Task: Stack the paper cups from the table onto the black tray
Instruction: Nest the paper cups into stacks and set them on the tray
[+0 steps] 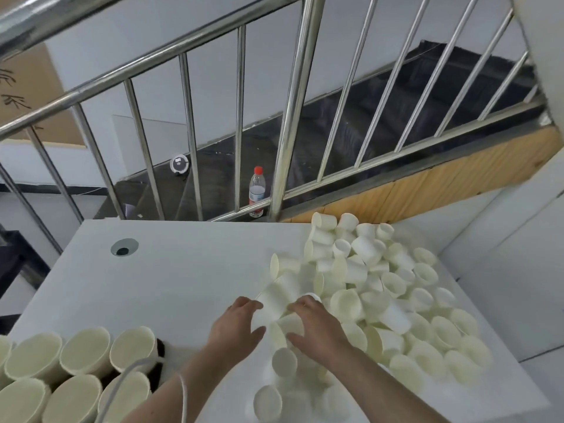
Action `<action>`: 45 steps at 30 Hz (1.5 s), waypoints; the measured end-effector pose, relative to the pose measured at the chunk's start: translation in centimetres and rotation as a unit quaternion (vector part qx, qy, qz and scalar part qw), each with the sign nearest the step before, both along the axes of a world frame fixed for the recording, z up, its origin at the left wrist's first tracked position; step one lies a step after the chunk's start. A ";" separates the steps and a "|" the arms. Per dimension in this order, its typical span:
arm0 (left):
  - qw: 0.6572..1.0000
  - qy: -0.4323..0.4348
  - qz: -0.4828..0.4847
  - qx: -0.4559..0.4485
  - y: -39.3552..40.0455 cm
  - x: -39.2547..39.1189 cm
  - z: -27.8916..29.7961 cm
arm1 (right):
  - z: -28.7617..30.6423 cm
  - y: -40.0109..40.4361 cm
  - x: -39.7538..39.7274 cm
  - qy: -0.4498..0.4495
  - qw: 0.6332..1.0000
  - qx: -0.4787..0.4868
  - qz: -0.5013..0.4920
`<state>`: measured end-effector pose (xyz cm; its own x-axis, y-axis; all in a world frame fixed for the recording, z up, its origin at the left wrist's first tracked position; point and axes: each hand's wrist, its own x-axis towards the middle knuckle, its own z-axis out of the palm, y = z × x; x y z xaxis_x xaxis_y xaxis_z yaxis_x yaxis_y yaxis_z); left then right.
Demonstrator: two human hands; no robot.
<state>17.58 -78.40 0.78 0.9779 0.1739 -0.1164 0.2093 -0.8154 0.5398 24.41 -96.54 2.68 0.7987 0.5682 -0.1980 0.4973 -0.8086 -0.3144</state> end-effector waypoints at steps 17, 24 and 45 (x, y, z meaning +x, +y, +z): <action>0.995 0.082 0.026 -0.042 2.9 10.1 -4.8 | -3.5 5.4 12.5 0.045 0.995 -0.075 -0.052; 0.991 0.100 0.050 -0.077 2.3 10.9 -6.3 | -5.3 5.8 13.5 0.062 0.993 -0.088 -0.047; 0.996 0.038 -0.022 0.079 3.7 8.5 -4.2 | -4.3 5.1 10.5 0.032 0.998 -0.048 0.026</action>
<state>26.11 -74.68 -3.45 0.9746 0.1523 -0.1643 0.2058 -0.8986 0.3875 34.93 -91.41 -1.63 0.7531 0.5837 -0.3034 0.5201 -0.8107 -0.2687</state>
